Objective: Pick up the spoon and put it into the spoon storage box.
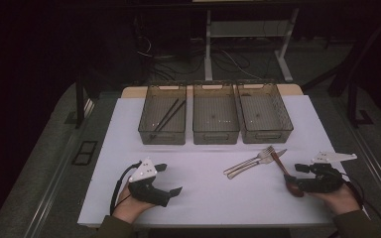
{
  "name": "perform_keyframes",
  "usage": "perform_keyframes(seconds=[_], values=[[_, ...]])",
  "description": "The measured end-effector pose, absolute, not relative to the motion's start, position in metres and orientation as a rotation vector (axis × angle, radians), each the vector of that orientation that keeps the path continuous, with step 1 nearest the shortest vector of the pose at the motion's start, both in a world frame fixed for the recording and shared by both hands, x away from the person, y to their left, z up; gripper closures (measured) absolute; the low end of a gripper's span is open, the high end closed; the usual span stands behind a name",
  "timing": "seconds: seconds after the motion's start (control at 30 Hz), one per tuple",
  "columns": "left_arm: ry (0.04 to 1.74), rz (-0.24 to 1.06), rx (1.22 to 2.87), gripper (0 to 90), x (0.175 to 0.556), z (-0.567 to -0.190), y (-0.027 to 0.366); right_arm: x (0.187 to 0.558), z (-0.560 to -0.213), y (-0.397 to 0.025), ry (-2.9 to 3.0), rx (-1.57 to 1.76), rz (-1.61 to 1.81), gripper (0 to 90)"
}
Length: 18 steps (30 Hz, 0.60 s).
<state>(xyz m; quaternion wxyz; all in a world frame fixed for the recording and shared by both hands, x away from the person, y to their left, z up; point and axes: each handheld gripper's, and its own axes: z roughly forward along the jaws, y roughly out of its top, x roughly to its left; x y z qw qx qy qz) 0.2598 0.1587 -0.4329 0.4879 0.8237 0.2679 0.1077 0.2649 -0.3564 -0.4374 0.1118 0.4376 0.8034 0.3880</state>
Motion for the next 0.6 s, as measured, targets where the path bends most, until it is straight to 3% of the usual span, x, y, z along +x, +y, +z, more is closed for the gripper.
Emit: perform_keyframes(seconds=[0.6], values=[[0.662, 0.255, 2.008, 5.6, 0.2608, -0.4354, 0.1591, 0.2555, -0.4452, -0.3586, 2.423, 1.298, 1.105, 33.4]])
